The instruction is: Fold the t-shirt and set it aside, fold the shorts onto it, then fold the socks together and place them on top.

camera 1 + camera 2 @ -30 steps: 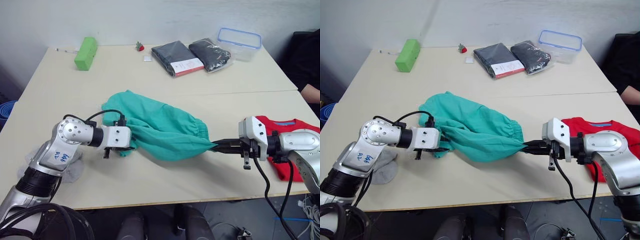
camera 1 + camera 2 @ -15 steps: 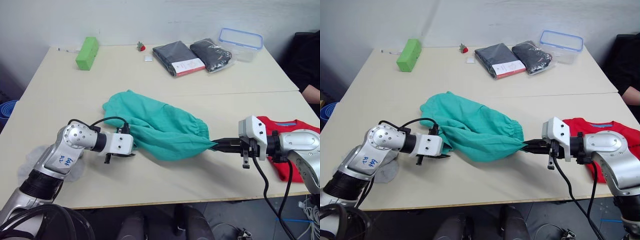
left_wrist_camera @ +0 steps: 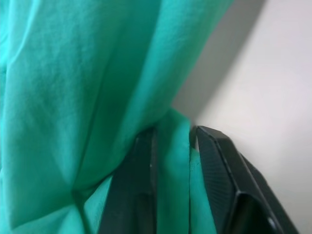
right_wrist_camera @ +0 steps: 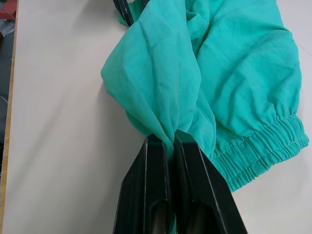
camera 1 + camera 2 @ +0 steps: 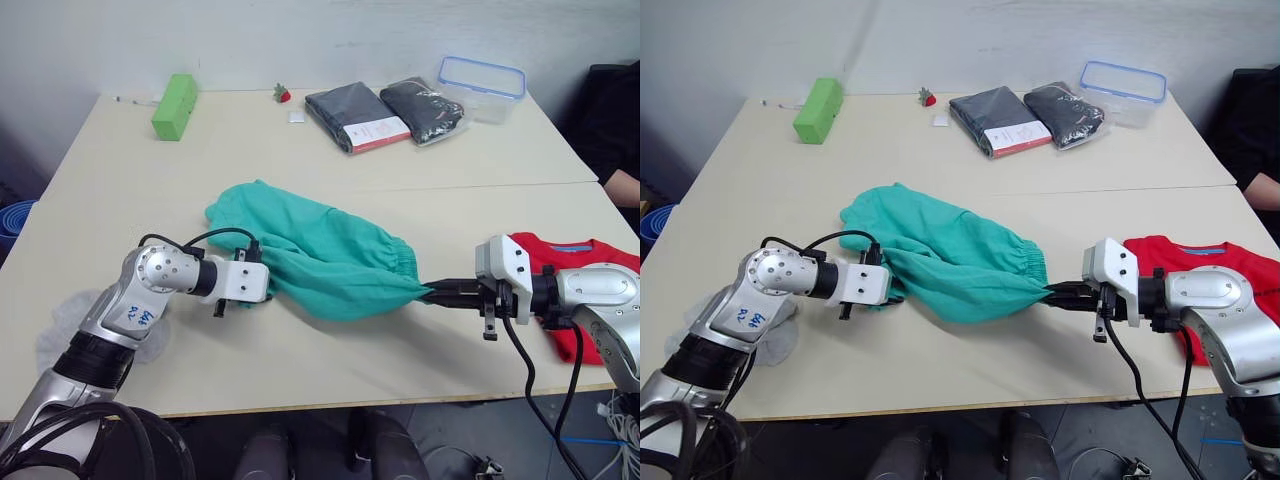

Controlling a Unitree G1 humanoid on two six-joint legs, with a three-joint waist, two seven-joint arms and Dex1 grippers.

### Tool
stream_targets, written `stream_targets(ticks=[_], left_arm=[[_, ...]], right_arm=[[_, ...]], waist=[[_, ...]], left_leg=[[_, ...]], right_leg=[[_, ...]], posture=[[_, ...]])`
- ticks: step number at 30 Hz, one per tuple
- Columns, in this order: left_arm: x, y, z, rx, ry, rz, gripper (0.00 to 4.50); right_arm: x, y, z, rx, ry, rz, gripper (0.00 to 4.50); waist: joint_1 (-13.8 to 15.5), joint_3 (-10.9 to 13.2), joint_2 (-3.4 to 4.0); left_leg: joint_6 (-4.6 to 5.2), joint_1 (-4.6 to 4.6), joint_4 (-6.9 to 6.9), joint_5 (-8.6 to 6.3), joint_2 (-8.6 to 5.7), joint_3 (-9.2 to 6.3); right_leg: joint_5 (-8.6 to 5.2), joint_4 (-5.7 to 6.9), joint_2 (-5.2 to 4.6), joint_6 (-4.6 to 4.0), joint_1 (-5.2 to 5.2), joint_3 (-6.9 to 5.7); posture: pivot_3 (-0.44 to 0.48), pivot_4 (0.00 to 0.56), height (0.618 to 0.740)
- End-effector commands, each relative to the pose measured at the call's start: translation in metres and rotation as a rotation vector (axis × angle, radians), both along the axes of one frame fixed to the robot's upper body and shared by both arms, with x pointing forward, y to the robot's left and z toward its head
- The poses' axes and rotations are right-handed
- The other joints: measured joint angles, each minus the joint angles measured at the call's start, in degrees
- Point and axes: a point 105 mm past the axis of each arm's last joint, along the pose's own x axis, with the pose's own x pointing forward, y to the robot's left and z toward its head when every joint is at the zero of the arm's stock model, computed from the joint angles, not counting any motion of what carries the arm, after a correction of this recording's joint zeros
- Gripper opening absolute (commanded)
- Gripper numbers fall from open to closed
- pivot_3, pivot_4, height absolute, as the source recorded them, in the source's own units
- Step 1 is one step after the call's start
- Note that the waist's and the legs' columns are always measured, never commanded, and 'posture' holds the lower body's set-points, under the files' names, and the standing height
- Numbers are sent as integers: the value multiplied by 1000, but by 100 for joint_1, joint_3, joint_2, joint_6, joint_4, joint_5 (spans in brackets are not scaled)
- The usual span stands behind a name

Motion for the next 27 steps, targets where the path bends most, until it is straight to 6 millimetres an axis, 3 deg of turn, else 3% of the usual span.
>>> stream_targets(ticks=[1, 8, 12, 15, 19, 22, 27], left_arm=[[4, -3, -1, 8, -14, -1, 110], [1, 0, -5, 0, 28, 4, 48], [-10, 0, 17, -165, 142, 7, 48], [-32, 8, 38, -292, 333, 6, 48], [-62, 30, 50, -289, 505, 67, 48], [-87, 44, 46, -231, 595, 80, 48], [-130, 70, 21, -77, 736, 165, 48]], right_arm=[[-2, 5, 13, 20, -51, 17, 0], [-1, 6, 14, 23, -55, 22, 0], [0, 3, 14, 15, -50, 19, 0], [1, -3, 15, 23, -19, 7, 0], [1, -16, 13, 2, 7, -15, 0], [-1, -23, 11, -15, 18, -24, 0], [-18, -29, -7, -54, 87, -16, 0]], waist=[[1, 0, 0], [4, -1, -1], [-5, 0, -1], [-20, 0, -1], [-69, 0, -1], [-94, -1, 2], [-110, -1, 1]], left_leg=[[0, 0, 0, 0, 0, 0], [1, 1, 0, 1, -1, -1], [1, 1, 0, 1, 1, -1], [1, -3, 0, 1, 4, -4], [-2, -1, -1, 0, 7, -5], [-2, -1, -6, -1, 4, -5], [-7, -2, -13, -3, 8, -11]], right_leg=[[0, 0, 0, 0, 0, -2], [0, 3, -3, 0, 1, -12], [0, 2, -2, 0, 1, -12], [0, 1, -1, 0, -1, -12], [-1, 0, 1, -1, -1, -3], [-1, -7, 0, -1, -1, 8], [-3, -24, -6, -5, 2, 15]], posture=[[0, 150, 740], [0, 150, 740], [0, 150, 740], [0, 150, 740], [0, 150, 740], [0, 150, 740], [0, 150, 740]])
